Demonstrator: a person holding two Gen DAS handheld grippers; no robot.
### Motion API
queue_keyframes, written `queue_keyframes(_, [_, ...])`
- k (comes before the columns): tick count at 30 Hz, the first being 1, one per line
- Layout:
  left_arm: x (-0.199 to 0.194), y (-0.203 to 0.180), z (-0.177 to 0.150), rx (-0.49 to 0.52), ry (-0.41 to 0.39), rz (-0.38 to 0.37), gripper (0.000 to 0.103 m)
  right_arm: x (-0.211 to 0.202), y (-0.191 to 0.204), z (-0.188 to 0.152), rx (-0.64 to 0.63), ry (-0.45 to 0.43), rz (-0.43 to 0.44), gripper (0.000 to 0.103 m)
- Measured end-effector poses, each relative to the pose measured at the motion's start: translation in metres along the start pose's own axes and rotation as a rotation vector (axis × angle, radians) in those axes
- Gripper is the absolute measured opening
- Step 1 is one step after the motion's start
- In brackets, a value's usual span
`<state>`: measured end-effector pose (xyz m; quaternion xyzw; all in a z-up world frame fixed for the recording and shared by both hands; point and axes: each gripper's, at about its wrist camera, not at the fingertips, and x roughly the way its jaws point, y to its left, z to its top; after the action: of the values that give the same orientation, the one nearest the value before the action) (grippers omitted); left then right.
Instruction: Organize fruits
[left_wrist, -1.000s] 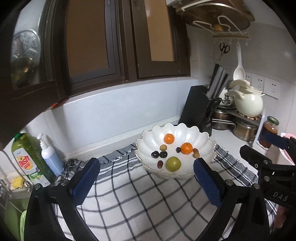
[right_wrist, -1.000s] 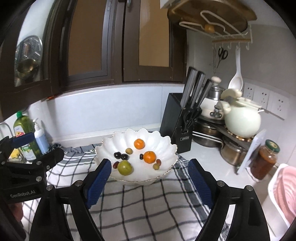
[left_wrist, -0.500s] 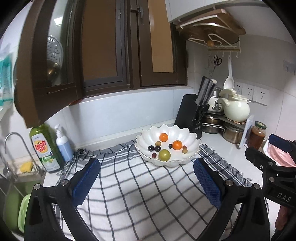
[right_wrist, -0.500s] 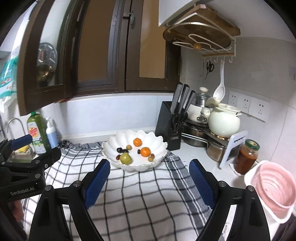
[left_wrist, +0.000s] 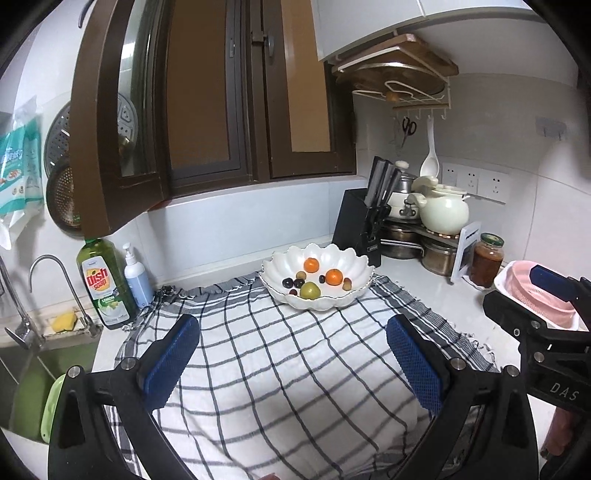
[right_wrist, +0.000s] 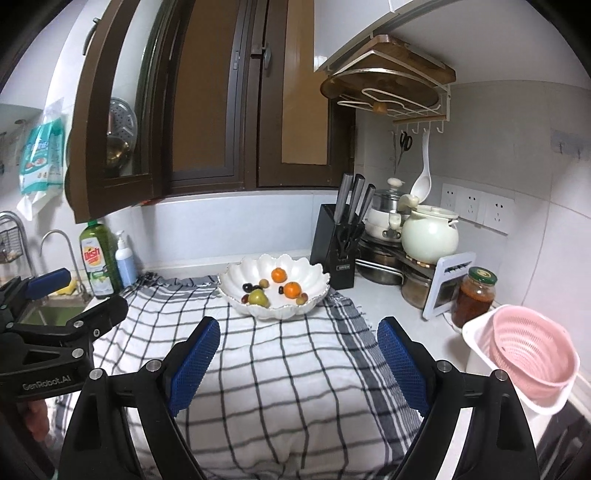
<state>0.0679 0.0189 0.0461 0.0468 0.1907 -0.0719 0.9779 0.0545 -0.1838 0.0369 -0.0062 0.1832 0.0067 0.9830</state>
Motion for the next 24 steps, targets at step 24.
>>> queue_keyframes(24, [-0.039,-0.008,-0.013,0.003,-0.018,-0.019,0.103,-0.040,-0.005,-0.015,-0.001,-0.002,0.008,0.088])
